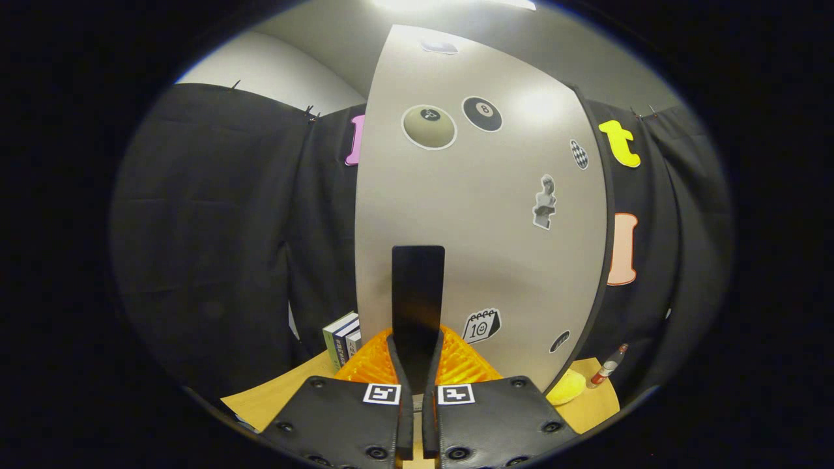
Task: Open the shoe cabinet door, grab the shoes and put them into the shoe cabinet, then close the shoe cabinet door.
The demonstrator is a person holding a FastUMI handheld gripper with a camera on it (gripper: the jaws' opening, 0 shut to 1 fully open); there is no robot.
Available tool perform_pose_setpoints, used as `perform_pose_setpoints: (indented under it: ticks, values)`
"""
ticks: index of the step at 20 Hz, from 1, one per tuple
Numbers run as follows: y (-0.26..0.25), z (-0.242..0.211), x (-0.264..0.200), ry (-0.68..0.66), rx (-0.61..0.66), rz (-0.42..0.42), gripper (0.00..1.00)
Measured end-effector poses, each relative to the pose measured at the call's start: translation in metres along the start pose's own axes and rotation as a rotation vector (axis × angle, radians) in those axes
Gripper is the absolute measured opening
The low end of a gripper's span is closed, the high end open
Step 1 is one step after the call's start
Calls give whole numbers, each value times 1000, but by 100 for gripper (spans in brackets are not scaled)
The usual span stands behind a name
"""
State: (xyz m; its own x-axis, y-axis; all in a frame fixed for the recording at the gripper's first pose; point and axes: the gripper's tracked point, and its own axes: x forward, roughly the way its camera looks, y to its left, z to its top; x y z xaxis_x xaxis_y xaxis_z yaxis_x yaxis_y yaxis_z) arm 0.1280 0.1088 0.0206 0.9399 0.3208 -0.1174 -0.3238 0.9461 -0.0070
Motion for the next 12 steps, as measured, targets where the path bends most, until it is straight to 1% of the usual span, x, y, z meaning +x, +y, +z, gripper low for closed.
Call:
perform_pose_setpoints:
  ticks: [6,12]
  values:
    - [-14,-2,-21,2,-19,78,7]
    - [-36,-3,-35,-7,-6,88,6]
